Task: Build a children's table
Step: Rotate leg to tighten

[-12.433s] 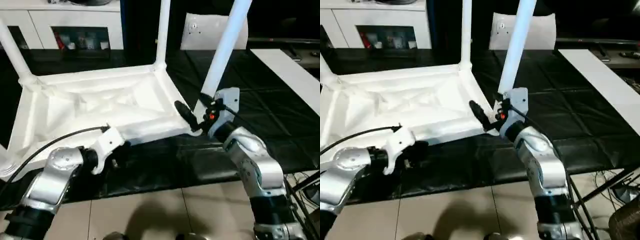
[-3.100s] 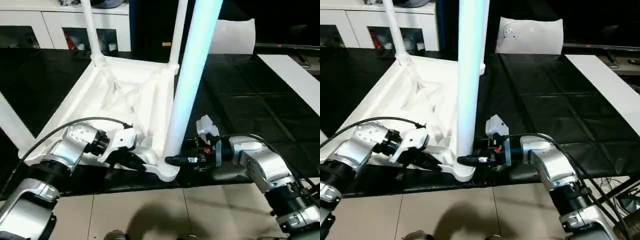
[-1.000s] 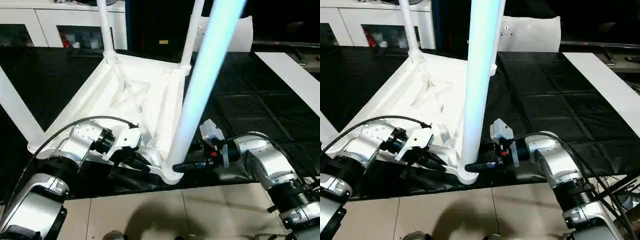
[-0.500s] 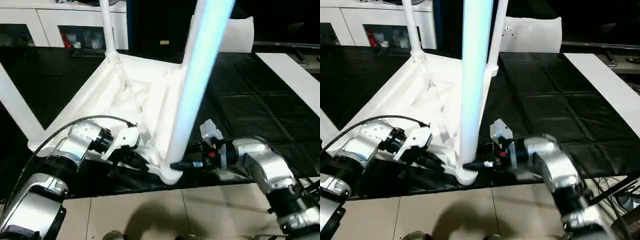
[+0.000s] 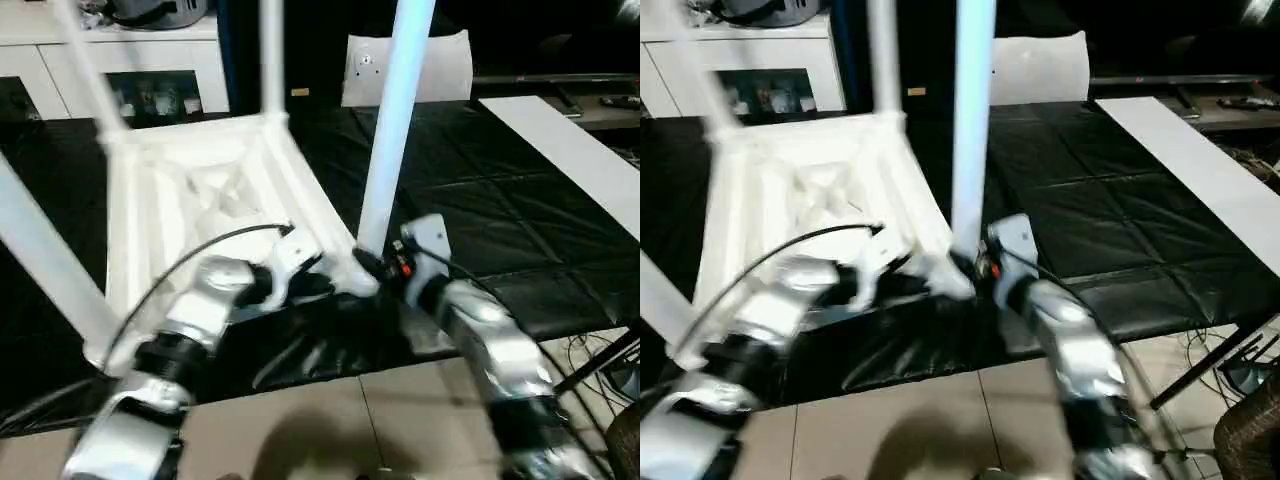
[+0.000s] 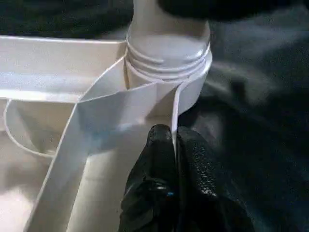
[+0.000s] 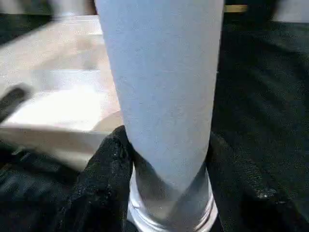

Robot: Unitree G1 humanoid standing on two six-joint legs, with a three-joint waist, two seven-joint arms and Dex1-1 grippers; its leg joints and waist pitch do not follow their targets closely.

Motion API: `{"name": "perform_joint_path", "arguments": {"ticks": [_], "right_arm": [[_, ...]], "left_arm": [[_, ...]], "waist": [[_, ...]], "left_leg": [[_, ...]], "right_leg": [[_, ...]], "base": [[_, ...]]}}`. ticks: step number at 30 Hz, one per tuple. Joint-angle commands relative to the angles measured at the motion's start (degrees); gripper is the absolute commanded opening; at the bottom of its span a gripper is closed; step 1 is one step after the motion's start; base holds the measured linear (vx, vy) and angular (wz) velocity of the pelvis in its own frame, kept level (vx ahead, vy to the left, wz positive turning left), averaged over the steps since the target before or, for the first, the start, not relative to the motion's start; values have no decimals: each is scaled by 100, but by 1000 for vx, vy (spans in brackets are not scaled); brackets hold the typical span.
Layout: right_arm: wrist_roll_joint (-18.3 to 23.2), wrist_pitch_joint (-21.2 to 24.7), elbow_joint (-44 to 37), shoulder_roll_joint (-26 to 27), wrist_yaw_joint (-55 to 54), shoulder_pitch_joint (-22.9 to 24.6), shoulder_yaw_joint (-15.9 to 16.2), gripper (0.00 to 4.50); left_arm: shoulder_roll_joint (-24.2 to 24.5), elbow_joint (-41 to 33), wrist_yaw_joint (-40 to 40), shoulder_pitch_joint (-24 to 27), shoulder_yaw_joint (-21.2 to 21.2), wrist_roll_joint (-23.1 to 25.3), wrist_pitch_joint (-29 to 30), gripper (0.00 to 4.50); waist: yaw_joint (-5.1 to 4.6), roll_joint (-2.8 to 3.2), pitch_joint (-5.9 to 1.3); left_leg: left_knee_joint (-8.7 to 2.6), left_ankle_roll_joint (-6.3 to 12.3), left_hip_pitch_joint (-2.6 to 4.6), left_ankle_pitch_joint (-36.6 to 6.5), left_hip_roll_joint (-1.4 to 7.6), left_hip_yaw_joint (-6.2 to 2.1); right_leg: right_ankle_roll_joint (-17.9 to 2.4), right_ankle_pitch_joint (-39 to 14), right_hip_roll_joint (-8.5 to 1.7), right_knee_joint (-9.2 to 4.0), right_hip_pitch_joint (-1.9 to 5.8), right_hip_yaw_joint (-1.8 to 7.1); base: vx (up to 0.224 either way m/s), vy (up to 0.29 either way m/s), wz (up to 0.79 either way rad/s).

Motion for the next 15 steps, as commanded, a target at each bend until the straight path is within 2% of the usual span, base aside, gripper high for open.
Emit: {"name": "perform_joint_path", "arguments": {"ticks": [1, 2, 3, 5, 6, 8, 10, 11, 13, 15], "right_arm": [[12, 35, 259, 579, -66, -129, 670, 191], [-53, 19, 426, 780, -488, -280, 491, 191], [-76, -71, 472, 791, -452, -341, 475, 191], [-109, -152, 436, 744, -263, -336, 518, 191], [-109, -180, 397, 707, -190, -303, 531, 225], [-33, -248, 282, 605, 0, -196, 515, 260], [37, -302, 189, 515, 149, -109, 493, 262], [65, -367, 152, 420, 253, -63, 478, 289], [120, -492, 86, 231, 456, 20, 408, 302], [191, -611, 15, 21, 718, 91, 332, 318]], "left_arm": [[-601, 59, 861, -337, 113, -191, -187, 0], [-639, 102, 1024, -411, 32, 9, -224, 0], [-634, 135, 994, -450, 6, 52, -269, 0], [-588, 155, 904, -476, -40, 104, -316, 0], [-541, 156, 843, -471, -71, 129, -345, 0], [-413, 114, 647, -414, -149, 146, -384, 0], [-312, 53, 500, -344, -199, 165, -324, 0], [-218, 35, 375, -299, -248, 200, -313, 0], [-41, 17, 162, -224, -313, 251, -326, 0], [112, -24, -33, -167, -326, 241, -322, 0]], "waist": [[4, -88, -287], [0, -69, -316], [2, -62, -323], [38, -59, -340], [42, -60, -343], [58, -59, -348], [73, -57, -341], [70, -59, -338], [83, -51, -320], [68, -44, -314]], "left_leg": [[-416, 47, 68, -1765, 127, -63], [-413, 65, 54, -1666, 124, -60], [-416, 69, 44, -1596, 125, -58], [-409, 173, 33, -1347, 132, -40], [-408, 208, 28, -1271, 133, -35], [-395, 312, 30, -1135, 133, -21], [-396, 351, 31, -1187, 141, -17], [-398, 351, 30, -1206, 143, -16], [-414, 320, 43, -1378, 154, -25], [-429, 276, 41, -1442, 167, -30]], "right_leg": [[-701, -2795, -255, -559, 167, 146], [-764, -2453, -257, -529, 179, 159], [-794, -2293, -253, -510, 189, 159], [-940, -1617, -247, -463, 237, 158], [-980, -1462, -245, -448, 246, 159], [-1096, -1188, -257, -429, 269, 159], [-1115, -1243, -271, -434, 277, 160], [-1118, -1284, -271, -438, 274, 159], [-1058, -1581, -275, -469, 272, 156], [-1069, -1602, -264, -461, 258, 157]], "base": [[0, 0, 0], [0, 0, 0], [0, 0, 0], [0, 0, 0], [0, 0, 0], [0, 0, 0], [0, 0, 0], [0, 0, 0], [0, 0, 0], [0, 0, 0]]}}
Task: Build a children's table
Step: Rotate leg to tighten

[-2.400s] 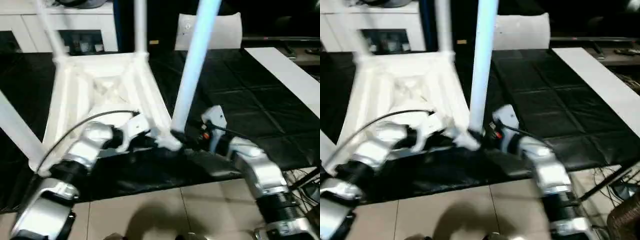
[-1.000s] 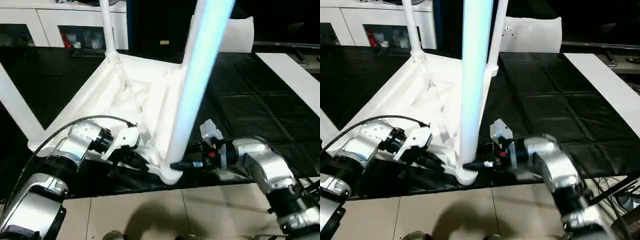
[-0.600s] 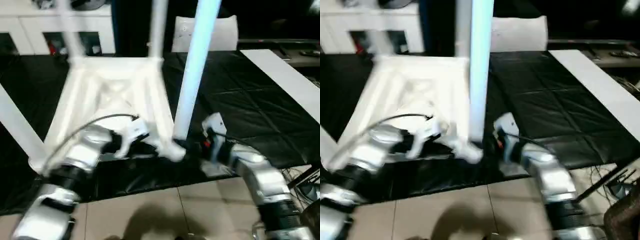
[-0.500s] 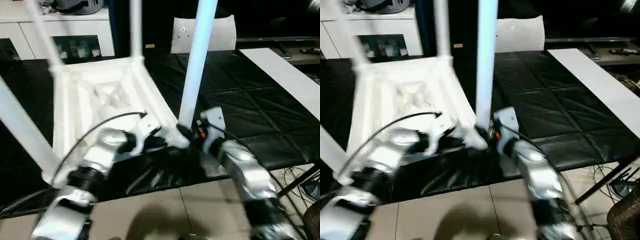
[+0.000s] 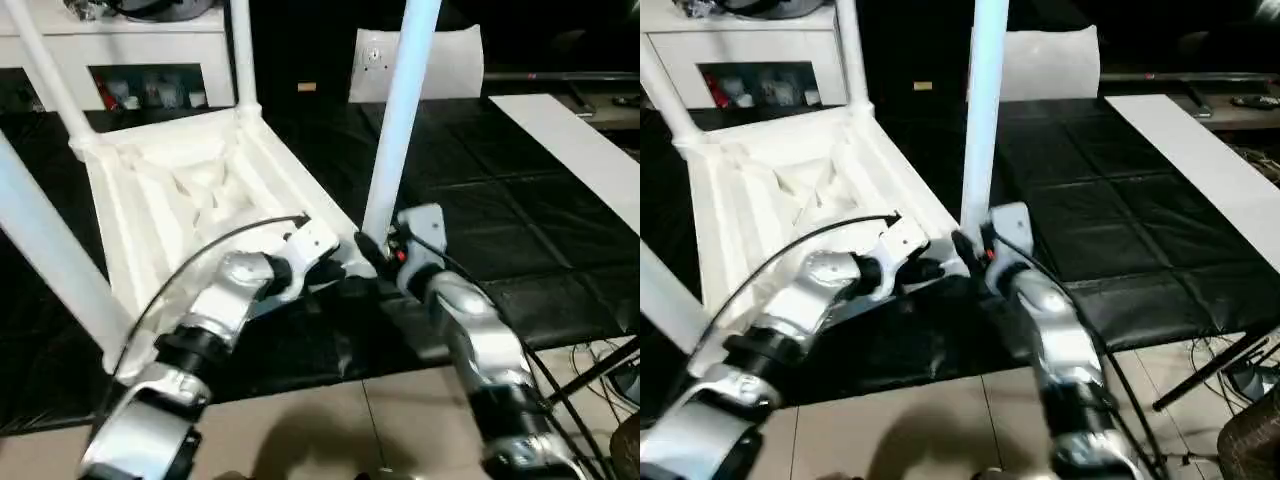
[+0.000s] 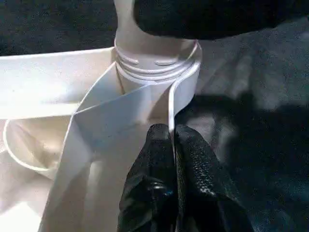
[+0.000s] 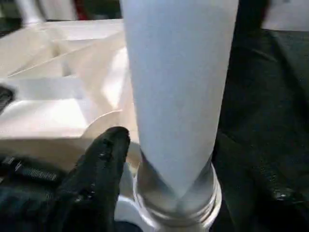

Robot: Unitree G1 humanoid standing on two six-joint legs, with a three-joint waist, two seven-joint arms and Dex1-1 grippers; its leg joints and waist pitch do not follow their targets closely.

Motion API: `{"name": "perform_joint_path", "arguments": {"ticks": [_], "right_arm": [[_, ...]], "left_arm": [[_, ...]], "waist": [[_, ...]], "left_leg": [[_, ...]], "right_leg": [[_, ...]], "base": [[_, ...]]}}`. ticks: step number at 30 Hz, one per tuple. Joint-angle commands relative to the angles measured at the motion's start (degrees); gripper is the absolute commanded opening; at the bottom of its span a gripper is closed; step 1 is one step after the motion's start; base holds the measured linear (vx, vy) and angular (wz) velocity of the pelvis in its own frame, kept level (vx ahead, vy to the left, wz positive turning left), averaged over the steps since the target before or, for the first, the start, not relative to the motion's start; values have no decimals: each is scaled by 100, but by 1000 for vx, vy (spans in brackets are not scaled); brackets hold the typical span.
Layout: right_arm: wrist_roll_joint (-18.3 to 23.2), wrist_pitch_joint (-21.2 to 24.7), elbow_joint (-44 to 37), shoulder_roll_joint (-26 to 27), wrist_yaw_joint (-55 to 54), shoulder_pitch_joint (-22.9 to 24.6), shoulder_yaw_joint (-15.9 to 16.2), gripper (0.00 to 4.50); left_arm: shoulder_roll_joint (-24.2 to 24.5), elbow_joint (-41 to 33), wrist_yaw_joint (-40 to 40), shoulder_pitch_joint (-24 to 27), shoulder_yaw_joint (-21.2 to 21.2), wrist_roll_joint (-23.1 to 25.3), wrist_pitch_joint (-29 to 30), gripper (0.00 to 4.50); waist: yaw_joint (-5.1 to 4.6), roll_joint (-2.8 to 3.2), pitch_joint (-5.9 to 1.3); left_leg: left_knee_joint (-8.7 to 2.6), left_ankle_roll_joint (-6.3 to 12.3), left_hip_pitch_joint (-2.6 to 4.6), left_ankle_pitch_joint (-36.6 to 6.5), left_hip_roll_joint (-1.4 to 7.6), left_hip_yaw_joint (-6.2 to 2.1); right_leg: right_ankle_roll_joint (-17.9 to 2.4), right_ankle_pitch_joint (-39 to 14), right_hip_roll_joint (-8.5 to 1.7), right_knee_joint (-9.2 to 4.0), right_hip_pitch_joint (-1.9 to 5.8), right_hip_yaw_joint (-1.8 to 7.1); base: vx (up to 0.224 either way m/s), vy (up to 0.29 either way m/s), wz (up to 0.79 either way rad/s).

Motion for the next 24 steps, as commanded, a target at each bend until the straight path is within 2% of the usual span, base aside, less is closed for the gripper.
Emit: {"name": "perform_joint_path", "arguments": {"ticks": [1, 4, 6, 10, 11, 14, 16, 18, 20, 24], "right_arm": [[276, -140, -254, -136, 730, 94, 375, 330], [407, -190, -396, -417, 1218, 173, 359, 358], [627, -201, -542, -841, 2055, 228, 382, 375], [736, -185, -508, -1163, 2677, 189, 483, 410], [787, -190, -468, -1277, 2919, 157, 525, 431], [792, -242, -294, -1502, 3431, 17, 693, 447], [774, -292, -225, -1547, 3569, -33, 741, 447], [839, -356, -103, -1647, 3963, -126, 820, 447], [866, -408, 41, -1690, 4185, -237, 867, 447], [914, -393, 182, -1751, 4523, -324, 963, 410]], "left_arm": [[123, -100, -210, 25, -81, -3, -76, 0], [337, -106, -534, 56, -103, -58, -193, 0], [715, 9, -1219, 67, -212, -143, -727, 0], [993, 46, -1860, 96, -331, -221, -1118, 0], [1088, 72, -2120, 99, -370, -255, -1255, 0], [1219, 142, -2776, 62, -376, -476, -1397, 0], [1248, 165, -2929, 43, -390, -514, -1412, 0], [1348, 231, -3332, 4, -494, -591, -1579, 0], [1443, 291, -3623, -34, -612, -560, -1740, 0], [1483, 449, -3855, -112, -707, -483, -1916, 0]], "waist": [[20, -20, -324], [23, -32, -324], [16, -34, -323], [21, -27, -313], [24, -35, -311], [41, -38, -312], [57, -44, -308], [125, -27, -308], [179, -48, -309], [265, -42, -299]], "left_leg": [[-406, 222, 86, -1490, 162, -33], [-403, 255, 83, -1546, 161, -29], [-402, 291, 64, -1559, 158, -32], [-402, 281, 89, -1603, 175, -32], [-407, 263, 92, -1659, 175, -37], [-409, 224, 116, -1659, 193, -30], [-407, 222, 121, -1640, 195, -23], [-405, 233, 145, -1597, 206, -16], [-407, 234, 140, -1478, 216, -4], [-410, 201, 160, -1488, 222, 9]], "right_leg": [[-1056, -1651, -277, -434, 275, 167], [-1079, -1612, -275, -431, 283, 172], [-1068, -1593, -276, -430, 301, 174], [-1157, -1613, -282, -426, 273, 172], [-1161, -1732, -287, -429, 274, 168], [-1244, -1645, -290, -406, 251, 177], [-1297, -1574, -295, -397, 245, 178], [-1349, -1450, -300, -387, 243, 186], [-1404, -1246, -299, -348, 257, 185], [-1400, -1323, -304, -346, 260, 180]], "base": [[0, 0, 0], [0, 0, 0], [0, 0, 0], [0, 0, 0], [0, 0, 0], [0, 0, 0], [0, 0, 0], [0, 0, 0], [0, 0, 0], [0, 0, 0]]}}
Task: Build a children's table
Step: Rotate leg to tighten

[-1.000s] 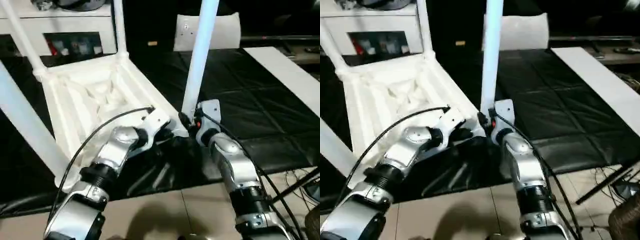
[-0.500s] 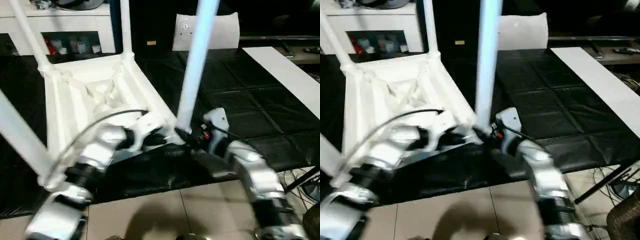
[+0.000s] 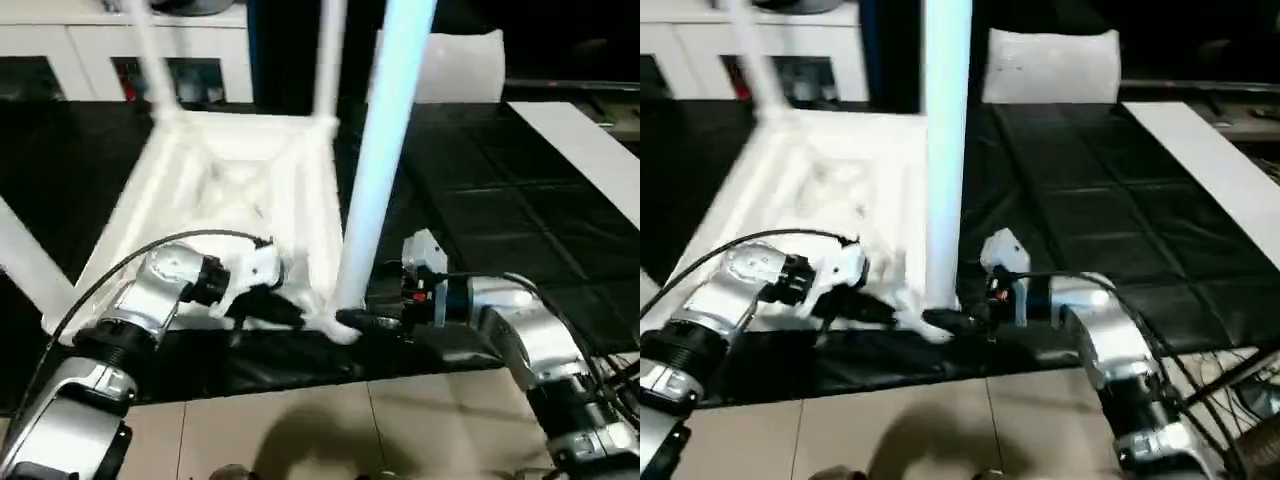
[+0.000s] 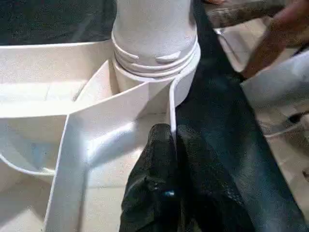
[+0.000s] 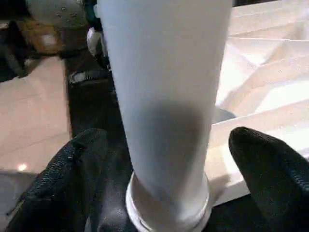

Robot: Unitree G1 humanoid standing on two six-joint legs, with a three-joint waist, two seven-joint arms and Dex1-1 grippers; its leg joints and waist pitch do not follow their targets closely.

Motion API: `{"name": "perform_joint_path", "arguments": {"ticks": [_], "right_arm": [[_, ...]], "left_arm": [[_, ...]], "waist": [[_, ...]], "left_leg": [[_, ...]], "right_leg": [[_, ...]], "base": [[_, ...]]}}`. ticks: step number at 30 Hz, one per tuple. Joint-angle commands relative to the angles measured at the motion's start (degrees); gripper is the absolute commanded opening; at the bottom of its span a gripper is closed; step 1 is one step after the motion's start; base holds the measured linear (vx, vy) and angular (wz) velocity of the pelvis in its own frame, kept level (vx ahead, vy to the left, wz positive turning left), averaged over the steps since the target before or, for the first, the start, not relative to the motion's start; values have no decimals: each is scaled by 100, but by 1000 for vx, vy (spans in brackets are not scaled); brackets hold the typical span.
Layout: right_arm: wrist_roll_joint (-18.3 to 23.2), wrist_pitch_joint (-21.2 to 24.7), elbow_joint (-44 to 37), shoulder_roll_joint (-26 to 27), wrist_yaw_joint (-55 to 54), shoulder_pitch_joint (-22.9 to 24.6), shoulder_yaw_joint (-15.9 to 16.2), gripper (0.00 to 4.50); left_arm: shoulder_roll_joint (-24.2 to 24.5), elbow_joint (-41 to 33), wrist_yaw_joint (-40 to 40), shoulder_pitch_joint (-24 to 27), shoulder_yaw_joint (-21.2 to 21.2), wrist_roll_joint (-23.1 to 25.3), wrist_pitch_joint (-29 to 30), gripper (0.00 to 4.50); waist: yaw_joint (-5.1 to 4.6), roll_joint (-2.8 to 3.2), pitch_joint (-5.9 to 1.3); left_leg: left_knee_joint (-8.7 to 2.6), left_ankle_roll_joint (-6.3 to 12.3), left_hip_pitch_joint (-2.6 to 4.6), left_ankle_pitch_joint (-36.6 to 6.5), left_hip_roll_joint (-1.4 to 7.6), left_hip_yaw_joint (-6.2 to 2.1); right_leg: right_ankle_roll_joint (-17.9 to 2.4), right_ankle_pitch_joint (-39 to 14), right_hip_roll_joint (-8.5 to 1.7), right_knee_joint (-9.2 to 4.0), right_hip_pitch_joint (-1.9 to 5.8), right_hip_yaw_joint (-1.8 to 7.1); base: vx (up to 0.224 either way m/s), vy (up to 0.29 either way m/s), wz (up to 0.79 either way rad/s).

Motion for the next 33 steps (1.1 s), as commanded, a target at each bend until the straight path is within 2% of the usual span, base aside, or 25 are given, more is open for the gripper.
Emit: {"name": "perform_joint_path", "arguments": {"ticks": [1, 2, 4, 7, 9, 12, 14, 18, 23, 25, 27, 28, 29, 30, 31, 33], "right_arm": [[65, -26, 103, -75, 232, -94, 81, 399], [76, -26, 160, -90, 331, -125, 116, 399], [78, -59, 277, -95, 477, -200, 168, 370], [83, -59, 340, -64, 527, -261, 182, 363], [91, -59, 394, -36, 584, -306, 201, 326], [94, -61, 421, -17, 635, -328, 230, 315], [97, -75, 471, 5, 666, -352, 243, 285], [95, -82, 511, 31, 685, -369, 244, 266], [142, 4, 510, 128, 678, -364, 235, 223], [272, 256, 363, 186, 529, -288, 161, 209], [323, 621, 120, 297, 93, -177, 77, 206], [323, 621, 120, 297, 93, -177, 77, 201], [216, 684, 34, 390, -228, -119, 77, 200], [106, 726, -39, 482, -528, -63, 80, 200], [-35, 796, -133, 655, -971, 17, 66, 199], [-115, 876, -200, 817, -1322, 74, 37, 199]], "left_arm": [[-42, 51, -362, -109, -316, 144, -176, 0], [-34, 106, -448, -134, -335, 162, -227, 0], [-15, 198, -612, -187, -376, 184, -350, 0], [-9, 251, -674, -246, -397, 189, -384, 0], [-11, 352, -708, -318, -427, 220, -461, 0], [-10, 440, -734, -365, -447, 246, -534, 0], [-21, 513, -761, -400, -446, 266, -590, 0], [-35, 559, -777, -422, -437, 275, -617, 0], [-53, 693, -648, -461, -442, 310, -653, 0], [-106, 717, -262, -471, -362, 363, -476, 0], [-242, 692, 346, -495, -218, 397, -11, 0], [-242, 692, 346, -495, -218, 397, -11, 0], [-366, 631, 546, -482, -103, 295, 220, 0], [-481, 557, 707, -460, -10, 201, 414, 0], [-652, 478, 1024, -441, 96, 133, 622, 0], [-799, 419, 1266, -420, 166, 87, 777, 0]], "waist": [[-28, 3, -328], [-17, 3, -325], [-7, -3, -327], [2, 3, -330], [7, 4, -331], [14, 9, -328], [12, 12, -322], [11, 13, -322], [19, 12, -315], [17, 11, -301], [22, 10, -287], [40, 9, -278], [34, -2, -261], [30, -5, -251], [15, -4, -236], [-45, -21, -237]], "left_leg": [[-421, 182, 151, -1510, 217, 7], [-422, 161, 153, -1549, 215, 8], [-420, 148, 152, -1552, 214, 8], [-423, 122, 150, -1518, 222, 2], [-422, 133, 151, -1496, 218, 7], [-426, 135, 146, -1504, 220, 4], [-431, 105, 152, -1569, 223, 1], [-432, 87, 152, -1600, 220, 1], [-443, 80, 153, -1625, 228, -2], [-453, 64, 155, -1669, 230, 0], [-463, 22, 172, -1763, 235, 2], [-464, 2, 190, -1809, 235, -2], [-468, -65, 199, -2063, 214, -27], [-478, -104, 197, -2105, 218, -36], [-481, -163, 218, -2246, 210, -50], [-481, -208, 216, -2425, 178, -96]], "right_leg": [[-1383, -1370, -303, -343, 245, 182], [-1366, -1456, -306, -353, 242, 181], [-1345, -1500, -309, -354, 242, 182], [-1364, -1447, -316, -344, 245, 183], [-1381, -1394, -305, -337, 242, 179], [-1392, -1381, -309, -336, 248, 176], [-1384, -1495, -317, -346, 242, 177], [-1378, -1514, -312, -351, 241, 178], [-1379, -1539, -314, -349, 238, 176], [-1366, -1607, -306, -358, 233, 180], [-1333, -1782, -310, -371, 215, 187], [-1301, -1885, -313, -389, 200, 189], [-1127, -2467, -344, -451, 194, 186], [-1067, -2596, -354, -461, 189, 192], [-969, -2891, -356, -504, 149, 192], [-758, -3400, -370, -558, 155, 161]], "base": [[0, 0, 0], [0, 0, 0], [0, 0, 0], [0, 0, 0], [0, 0, 0], [0, 0, 0], [0, 0, 0], [0, 0, 0], [0, 0, 0], [0, 0, 0], [0, 0, 0], [0, 0, 0], [0, 0, 0], [0, 0, 0], [0, 0, 0], [0, 0, 0]]}}
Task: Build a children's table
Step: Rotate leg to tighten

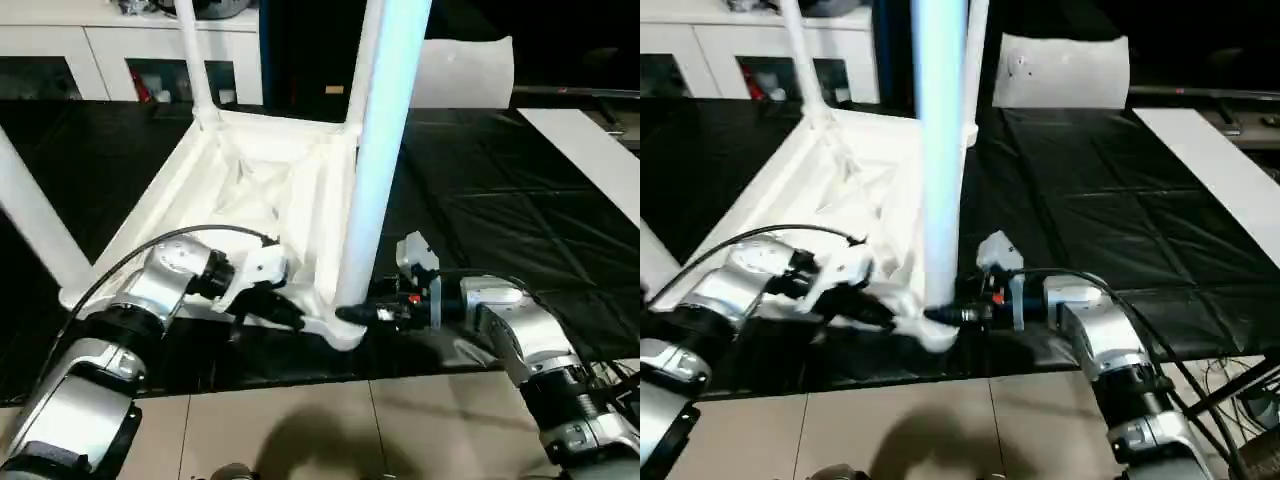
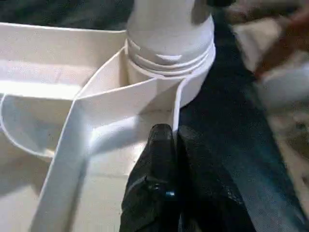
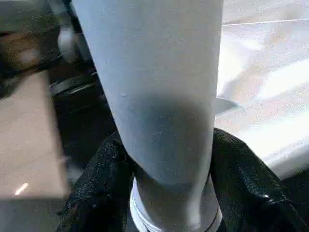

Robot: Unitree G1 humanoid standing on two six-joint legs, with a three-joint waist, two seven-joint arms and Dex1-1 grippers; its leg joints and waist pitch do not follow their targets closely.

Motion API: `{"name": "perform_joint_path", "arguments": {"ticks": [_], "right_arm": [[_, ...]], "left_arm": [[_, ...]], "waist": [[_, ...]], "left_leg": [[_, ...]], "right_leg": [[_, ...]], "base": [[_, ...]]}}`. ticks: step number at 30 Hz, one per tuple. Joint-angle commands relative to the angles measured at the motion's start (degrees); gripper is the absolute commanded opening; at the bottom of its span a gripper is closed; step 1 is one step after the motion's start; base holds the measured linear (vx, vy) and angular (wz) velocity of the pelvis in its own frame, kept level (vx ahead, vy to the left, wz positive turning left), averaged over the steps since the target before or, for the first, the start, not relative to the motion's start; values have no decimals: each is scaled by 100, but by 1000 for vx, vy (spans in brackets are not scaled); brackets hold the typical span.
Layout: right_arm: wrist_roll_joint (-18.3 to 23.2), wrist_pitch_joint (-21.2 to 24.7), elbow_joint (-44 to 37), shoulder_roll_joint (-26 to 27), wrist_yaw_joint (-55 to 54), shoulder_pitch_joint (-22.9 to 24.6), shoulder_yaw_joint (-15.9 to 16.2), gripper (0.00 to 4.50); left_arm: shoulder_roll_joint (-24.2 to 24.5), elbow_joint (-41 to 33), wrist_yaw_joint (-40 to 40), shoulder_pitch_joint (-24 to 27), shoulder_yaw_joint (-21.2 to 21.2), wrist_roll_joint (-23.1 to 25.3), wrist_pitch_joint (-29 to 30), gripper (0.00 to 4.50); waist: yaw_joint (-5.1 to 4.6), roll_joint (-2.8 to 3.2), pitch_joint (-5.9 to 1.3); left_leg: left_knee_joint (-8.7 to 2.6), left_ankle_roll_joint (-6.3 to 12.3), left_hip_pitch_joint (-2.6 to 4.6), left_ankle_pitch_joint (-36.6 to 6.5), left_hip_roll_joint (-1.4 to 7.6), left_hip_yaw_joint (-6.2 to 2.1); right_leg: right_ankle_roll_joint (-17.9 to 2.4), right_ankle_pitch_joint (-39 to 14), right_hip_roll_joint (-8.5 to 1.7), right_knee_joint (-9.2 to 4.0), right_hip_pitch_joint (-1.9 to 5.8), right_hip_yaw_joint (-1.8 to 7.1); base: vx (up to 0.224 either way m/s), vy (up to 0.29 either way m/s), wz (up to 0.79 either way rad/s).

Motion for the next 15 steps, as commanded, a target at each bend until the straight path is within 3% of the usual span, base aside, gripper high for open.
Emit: {"name": "perform_joint_path", "arguments": {"ticks": [1, 5, 8, 9, 10, 11, 15], "right_arm": [[-69, 272, -274, 504, -640, 42, 177, 198], [-382, 613, -193, 1390, -2280, 16, 3, 196], [-628, 595, 204, 1923, -3399, -172, -149, 196], [-682, 561, 315, 2014, -3603, -224, -163, 196], [-682, 561, 315, 2014, -3603, -224, -163, 196], [-716, 529, 417, 2109, -3800, -277, -202, 196], [-798, 305, 494, 2341, -4057, -367, -401, 196]], "left_arm": [[-559, -261, 861, 29, 126, -141, 437, 0], [-1365, -338, 2221, 17, 370, -154, 908, 0], [-1869, -163, 3216, -140, 531, -44, 999, 0], [-1946, -128, 3427, -181, 544, 11, 998, 0], [-1946, -128, 3427, -181, 544, 11, 998, 0], [-2001, -77, 3677, -223, 551, 92, 943, 0], [-1989, -152, 3835, -179, 474, 340, 938, 0]], "waist": [[-82, -9, -226], [-277, -10, -230], [-401, -1, -280], [-416, -9, -273], [-429, -23, -273], [-442, -32, -270], [-455, 2, -285]], "left_leg": [[-495, -221, 141, -2500, 181, -119], [-481, -281, 132, -2732, 142, -172], [-502, -231, 111, -2751, 144, -195], [-504, -210, 93, -2749, 132, -196], [-480, -144, 142, -2788, 112, -164], [-471, -48, 148, -2762, 104, -154], [-509, 16, 83, -2578, 127, -154]], "right_leg": [[-677, -3581, -354, -583, 100, 143], [-481, -3996, -345, -666, 74, 64], [-514, -3671, -340, -682, 112, 23], [-511, -3613, -330, -681, 120, 15], [-511, -3582, -321, -718, 71, 19], [-517, -3582, -339, -728, 61, 39], [-608, -3205, -335, -679, 94, 82]], "base": [[0, 0, 0], [0, 0, 0], [0, 0, 0], [0, 0, 0], [0, 0, 0], [0, 0, 0], [0, 0, 0]]}}
